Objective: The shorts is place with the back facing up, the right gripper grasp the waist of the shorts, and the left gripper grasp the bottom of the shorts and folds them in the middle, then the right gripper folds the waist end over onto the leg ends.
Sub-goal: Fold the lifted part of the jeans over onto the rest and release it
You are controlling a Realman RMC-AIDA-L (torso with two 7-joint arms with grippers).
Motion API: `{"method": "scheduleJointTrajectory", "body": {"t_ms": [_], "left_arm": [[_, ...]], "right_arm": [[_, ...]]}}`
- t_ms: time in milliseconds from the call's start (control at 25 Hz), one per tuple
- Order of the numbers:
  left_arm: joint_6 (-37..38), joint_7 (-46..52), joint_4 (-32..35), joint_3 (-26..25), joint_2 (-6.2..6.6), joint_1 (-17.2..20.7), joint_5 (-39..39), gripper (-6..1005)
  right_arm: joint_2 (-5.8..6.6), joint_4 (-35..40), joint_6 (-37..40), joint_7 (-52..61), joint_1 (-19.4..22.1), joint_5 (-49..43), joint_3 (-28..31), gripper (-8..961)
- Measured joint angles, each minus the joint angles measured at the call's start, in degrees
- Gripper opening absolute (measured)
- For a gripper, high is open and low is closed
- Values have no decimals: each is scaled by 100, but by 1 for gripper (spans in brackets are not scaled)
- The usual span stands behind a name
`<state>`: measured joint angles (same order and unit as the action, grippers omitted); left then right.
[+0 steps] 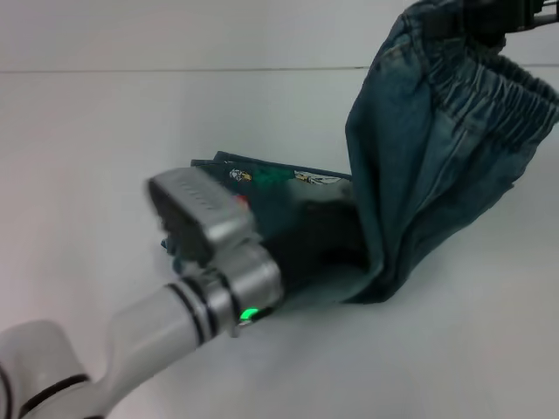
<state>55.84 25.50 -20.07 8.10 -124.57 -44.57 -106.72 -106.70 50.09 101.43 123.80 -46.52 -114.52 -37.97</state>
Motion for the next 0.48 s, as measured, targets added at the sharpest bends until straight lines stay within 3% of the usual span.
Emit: {"method": "scheduleJointTrajectory", "body": {"t_ms": [280, 480], "left_arm": [[1216, 24, 805, -758, 2, 1155, 15, 82], [2174, 45, 1284, -1650, 36, 1980, 36, 276]], "right_arm": [[-14, -382, -374, -169, -141, 1, -370, 63], [-97, -922, -836, -388, -479, 1, -712, 78]]}}
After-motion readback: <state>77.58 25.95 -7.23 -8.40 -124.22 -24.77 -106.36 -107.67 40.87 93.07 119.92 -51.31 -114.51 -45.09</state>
